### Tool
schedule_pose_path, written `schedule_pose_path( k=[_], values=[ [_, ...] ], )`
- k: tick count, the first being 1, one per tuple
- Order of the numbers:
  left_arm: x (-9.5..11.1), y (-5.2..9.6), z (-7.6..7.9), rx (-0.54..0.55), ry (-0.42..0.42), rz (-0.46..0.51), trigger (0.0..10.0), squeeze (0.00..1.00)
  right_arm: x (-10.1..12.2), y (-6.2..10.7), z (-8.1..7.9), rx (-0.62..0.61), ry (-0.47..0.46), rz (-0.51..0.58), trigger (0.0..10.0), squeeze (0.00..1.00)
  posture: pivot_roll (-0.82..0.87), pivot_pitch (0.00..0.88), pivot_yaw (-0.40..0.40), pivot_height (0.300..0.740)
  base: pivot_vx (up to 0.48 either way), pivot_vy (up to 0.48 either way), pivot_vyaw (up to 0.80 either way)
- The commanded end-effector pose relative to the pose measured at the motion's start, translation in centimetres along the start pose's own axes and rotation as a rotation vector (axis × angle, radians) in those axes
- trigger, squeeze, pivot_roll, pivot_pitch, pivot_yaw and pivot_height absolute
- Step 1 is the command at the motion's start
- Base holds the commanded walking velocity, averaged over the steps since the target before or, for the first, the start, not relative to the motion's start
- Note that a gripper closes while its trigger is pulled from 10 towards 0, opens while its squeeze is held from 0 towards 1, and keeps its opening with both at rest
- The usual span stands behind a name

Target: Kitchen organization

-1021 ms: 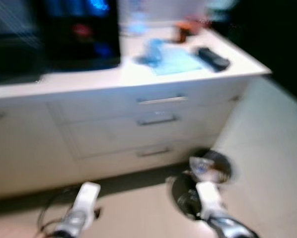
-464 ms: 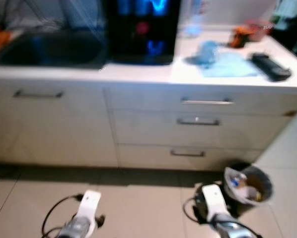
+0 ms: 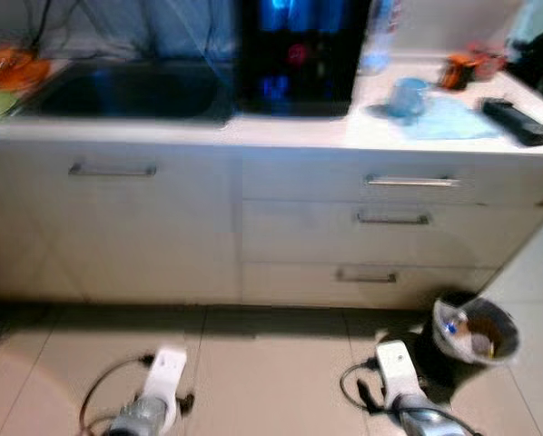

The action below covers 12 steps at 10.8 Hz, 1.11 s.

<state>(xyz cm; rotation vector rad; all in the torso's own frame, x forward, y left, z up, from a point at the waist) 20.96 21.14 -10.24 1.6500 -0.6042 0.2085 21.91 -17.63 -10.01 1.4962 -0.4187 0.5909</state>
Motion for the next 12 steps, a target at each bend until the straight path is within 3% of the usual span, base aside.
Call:
schedule_pose_path(
  k=[1, 9, 12],
  values=[
    [0.42, 0.0, -0.26, 0.007, 0.0, 0.01, 10.0, 0.0, 0.71, -0.09, 0.02, 0.0, -0.005, 0.021, 10.0, 0.0, 0.1, 0.0, -0.026, 0.74, 0.0, 0.439, 0.0],
    [0.44, 0.0, -0.26, 0.011, 0.003, 0.014, 10.0, 0.0, 0.77, -0.11, -0.06, 0.003, 0.007, 0.019, 10.0, 0.0, 0.1, 0.0, -0.029, 0.74, 0.0, 0.421, 0.0],
    [0.61, 0.0, -0.2, 0.01, -0.012, 0.029, 10.0, 0.0, 0.76, -0.11, 0.01, -0.002, 0.017, 0.016, 10.0, 0.0, 0.1, 0.0, -0.032, 0.74, 0.0, 0.0, 0.0]
  ],
)
Point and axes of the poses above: a point about 5 cm out from each wrist's last joint towards the gripper, its own y axis pointing back from the gripper into the wrist, its own x axis along the axis of the wrist's last joint, z = x × y, the point moved 3 cm from there along -y, pointing out of the wrist towards the gripper, and after that the axes turned 4 degrees about -y, right-handed, at the moved point
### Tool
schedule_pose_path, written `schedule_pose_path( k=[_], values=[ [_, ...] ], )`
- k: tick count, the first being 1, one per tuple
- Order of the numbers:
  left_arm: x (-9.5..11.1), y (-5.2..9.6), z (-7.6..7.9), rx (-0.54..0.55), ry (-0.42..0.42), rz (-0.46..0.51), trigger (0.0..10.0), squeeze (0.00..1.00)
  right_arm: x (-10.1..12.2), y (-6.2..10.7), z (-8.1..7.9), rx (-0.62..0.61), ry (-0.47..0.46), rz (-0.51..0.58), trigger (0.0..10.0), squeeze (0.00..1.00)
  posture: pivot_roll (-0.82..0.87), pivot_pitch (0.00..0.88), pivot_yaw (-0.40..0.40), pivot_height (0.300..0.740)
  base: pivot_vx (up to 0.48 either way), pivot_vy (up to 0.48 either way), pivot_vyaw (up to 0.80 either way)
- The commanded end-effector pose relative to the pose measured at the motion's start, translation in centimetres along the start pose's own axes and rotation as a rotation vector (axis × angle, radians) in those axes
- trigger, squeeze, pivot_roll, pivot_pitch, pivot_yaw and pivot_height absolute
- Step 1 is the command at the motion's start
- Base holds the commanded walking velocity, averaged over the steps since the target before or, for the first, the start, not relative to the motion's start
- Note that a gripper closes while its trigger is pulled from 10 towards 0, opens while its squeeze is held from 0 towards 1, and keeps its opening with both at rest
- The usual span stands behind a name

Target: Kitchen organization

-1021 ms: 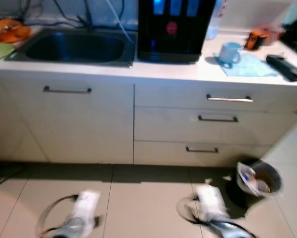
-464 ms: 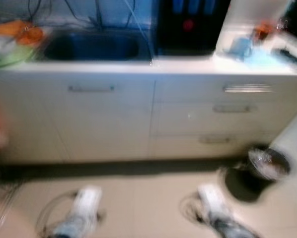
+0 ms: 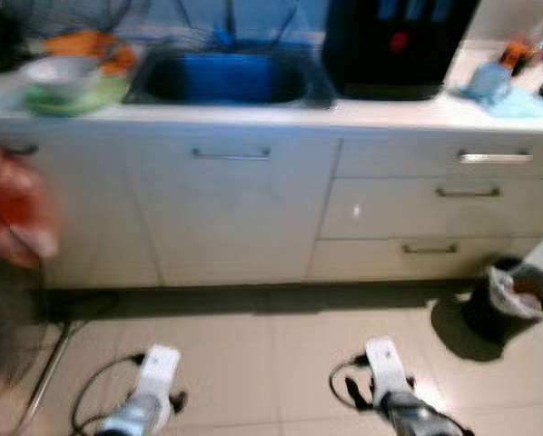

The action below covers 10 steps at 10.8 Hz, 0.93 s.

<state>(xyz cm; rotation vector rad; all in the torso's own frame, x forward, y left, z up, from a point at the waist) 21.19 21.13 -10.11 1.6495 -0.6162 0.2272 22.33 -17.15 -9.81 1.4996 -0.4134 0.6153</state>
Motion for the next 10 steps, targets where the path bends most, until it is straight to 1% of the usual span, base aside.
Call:
schedule_pose_path(
  k=[1, 3, 10],
  values=[
    [0.33, 0.0, -0.18, 0.016, 0.006, 0.016, 10.0, 0.0, 0.23, 0.0, 0.46, -0.013, 0.004, 0.004, 10.0, 0.0, 0.1, 0.0, -0.034, 0.74, 0.0, 0.0, 0.0],
    [0.5, 0.01, -0.19, 0.023, 0.017, 0.04, 10.0, 0.0, 0.26, 0.01, 0.49, -0.013, 0.001, 0.009, 10.0, 0.0, 0.1, 0.0, -0.035, 0.74, 0.0, 0.0, 0.0],
    [0.34, 0.02, -0.24, 0.024, 0.014, 0.03, 10.0, 0.0, 0.14, 0.05, 0.27, 0.002, 0.001, 0.016, 10.0, 0.0, 0.1, 0.003, -0.033, 0.74, 0.469, 0.0, 0.0]
  ],
)
Point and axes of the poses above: a point about 5 cm out from each wrist's last joint towards the gripper, its own y axis pointing back from the gripper into the wrist, its own x axis along the axis of the wrist's last joint, z = x × y, the point moved 3 cm from there along -y, pointing out of the wrist towards the gripper, and after that the axes turned 4 degrees about -y, right-handed, at the moved point
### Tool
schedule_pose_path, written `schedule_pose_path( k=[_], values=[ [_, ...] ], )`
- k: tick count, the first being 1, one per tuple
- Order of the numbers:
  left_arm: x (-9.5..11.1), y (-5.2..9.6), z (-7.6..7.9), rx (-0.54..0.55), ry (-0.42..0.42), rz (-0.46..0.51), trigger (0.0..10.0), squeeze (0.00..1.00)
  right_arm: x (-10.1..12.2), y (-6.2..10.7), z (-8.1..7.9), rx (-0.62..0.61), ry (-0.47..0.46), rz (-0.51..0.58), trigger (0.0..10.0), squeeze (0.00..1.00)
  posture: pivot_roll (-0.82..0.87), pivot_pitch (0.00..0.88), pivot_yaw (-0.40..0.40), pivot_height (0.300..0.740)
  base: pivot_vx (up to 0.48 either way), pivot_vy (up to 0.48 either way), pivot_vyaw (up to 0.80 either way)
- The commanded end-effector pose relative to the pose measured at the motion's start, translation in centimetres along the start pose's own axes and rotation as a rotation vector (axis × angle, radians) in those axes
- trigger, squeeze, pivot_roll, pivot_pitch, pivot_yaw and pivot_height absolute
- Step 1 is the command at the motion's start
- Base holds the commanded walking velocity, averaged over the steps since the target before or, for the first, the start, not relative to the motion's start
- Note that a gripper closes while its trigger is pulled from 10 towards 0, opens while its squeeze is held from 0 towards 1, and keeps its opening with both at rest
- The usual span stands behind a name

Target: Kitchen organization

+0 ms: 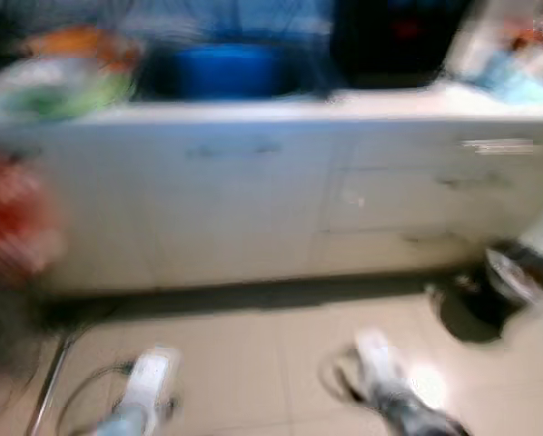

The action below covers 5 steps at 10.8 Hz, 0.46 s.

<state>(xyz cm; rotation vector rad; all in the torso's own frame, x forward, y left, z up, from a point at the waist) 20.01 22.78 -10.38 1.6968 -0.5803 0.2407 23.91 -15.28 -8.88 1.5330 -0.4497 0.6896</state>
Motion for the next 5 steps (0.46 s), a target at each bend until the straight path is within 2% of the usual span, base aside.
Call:
schedule_pose_path(
  k=[1, 3, 5],
  values=[
    [1.87, -0.17, 1.11, -0.022, -0.004, 0.053, 10.0, 0.0, -1.76, 0.54, 1.74, -0.039, -0.001, -0.049, 10.0, 0.0, 0.1, 0.003, -0.033, 0.74, 0.45, 0.0, 0.0],
    [1.89, -0.17, 1.14, -0.021, -0.004, 0.052, 10.0, 0.0, -1.61, 0.5, 1.58, -0.031, 0.011, -0.043, 10.0, 0.0, 0.1, 0.001, -0.032, 0.74, 0.446, 0.0, 0.0],
    [1.92, -0.18, 1.13, -0.021, -0.009, 0.049, 10.0, 0.0, -1.54, 0.49, 1.62, -0.029, 0.014, -0.041, 10.0, 0.0, 0.1, 0.0, -0.031, 0.74, 0.428, 0.0, 0.8]
  ],
)
Point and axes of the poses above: a point about 5 cm out from each wrist's last joint towards the gripper, its own y axis pointing back from the gripper into the wrist, its own x axis along the axis of the wrist's last joint, z = x × y, the point moved 3 cm from there along -y, pointing out of the wrist towards the gripper, and after that the axes turned 4 degrees about -y, right-handed, at the moved point
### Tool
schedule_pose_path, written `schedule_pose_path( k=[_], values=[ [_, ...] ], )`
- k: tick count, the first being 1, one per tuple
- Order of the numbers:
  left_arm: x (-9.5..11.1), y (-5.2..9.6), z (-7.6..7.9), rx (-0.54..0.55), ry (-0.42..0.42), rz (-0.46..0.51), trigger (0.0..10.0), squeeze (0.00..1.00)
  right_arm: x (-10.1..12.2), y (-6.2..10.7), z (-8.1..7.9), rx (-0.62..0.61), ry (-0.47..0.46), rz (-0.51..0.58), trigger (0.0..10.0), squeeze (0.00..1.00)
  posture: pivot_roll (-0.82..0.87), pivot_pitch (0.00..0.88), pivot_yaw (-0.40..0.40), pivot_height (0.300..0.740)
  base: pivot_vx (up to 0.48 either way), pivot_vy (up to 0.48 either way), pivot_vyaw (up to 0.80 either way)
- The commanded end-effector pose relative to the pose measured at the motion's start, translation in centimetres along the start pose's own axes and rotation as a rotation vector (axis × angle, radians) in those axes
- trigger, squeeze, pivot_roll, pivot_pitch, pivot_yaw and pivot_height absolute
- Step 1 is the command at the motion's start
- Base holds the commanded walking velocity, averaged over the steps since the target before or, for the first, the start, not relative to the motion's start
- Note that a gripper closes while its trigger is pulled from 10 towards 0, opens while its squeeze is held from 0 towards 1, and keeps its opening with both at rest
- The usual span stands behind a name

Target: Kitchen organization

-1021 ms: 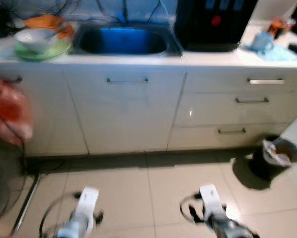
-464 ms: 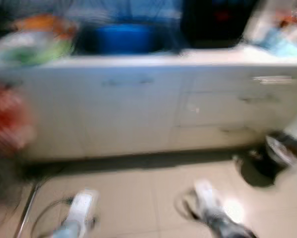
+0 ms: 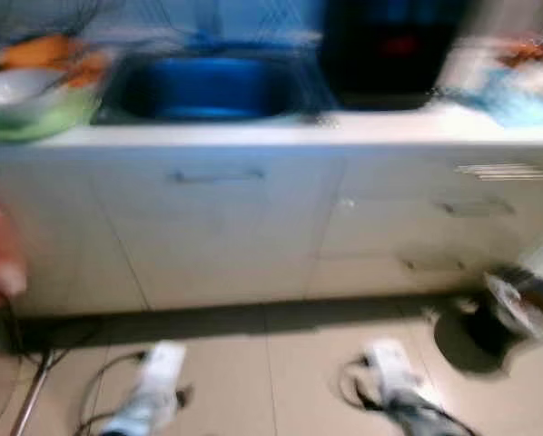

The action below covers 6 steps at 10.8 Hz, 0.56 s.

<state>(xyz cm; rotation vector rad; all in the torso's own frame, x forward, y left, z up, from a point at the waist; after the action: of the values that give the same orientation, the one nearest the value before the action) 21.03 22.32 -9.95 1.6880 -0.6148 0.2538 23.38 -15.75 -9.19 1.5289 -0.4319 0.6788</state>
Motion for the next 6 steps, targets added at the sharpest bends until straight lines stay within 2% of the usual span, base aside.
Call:
schedule_pose_path(
  k=[1, 3, 4, 6],
  values=[
    [0.78, -0.12, 0.92, -0.017, 0.0, 0.018, 10.0, 0.0, -0.85, 0.31, 1.3, -0.027, 0.009, -0.023, 10.0, 0.0, 0.1, 0.0, -0.033, 0.74, 0.428, 0.0, 0.8],
    [0.8, -0.12, 0.89, -0.016, 0.001, 0.017, 10.0, 0.0, -0.85, 0.31, 1.41, -0.03, 0.01, -0.026, 10.0, 0.0, 0.1, 0.0, -0.033, 0.74, 0.424, 0.0, 0.8],
    [0.78, -0.12, 0.87, -0.014, 0.001, 0.015, 10.0, 0.0, -0.88, 0.31, 1.42, -0.031, 0.0, -0.027, 10.0, 0.0, 0.1, 0.0, -0.033, 0.74, 0.307, 0.0, 0.51],
    [0.97, -0.09, 0.83, -0.009, 0.021, 0.045, 10.0, 0.0, -0.42, 0.29, 1.69, -0.035, -0.042, -0.004, 10.0, 0.0, 0.1, 0.0, -0.027, 0.74, 0.0, 0.0, 0.0]
  ],
)
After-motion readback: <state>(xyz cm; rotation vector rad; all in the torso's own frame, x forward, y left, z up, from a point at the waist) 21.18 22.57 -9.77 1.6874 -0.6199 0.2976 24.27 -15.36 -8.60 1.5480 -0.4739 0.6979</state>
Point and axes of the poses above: a point about 5 cm out from each wrist's last joint towards the gripper, its own y axis pointing back from the gripper into the wrist, its own x axis along the axis of the wrist's last joint, z = x × y, the point moved 3 cm from there along -y, pointing out of the wrist towards the gripper, and after that the axes turned 4 degrees about -y, right-handed, at the moved point
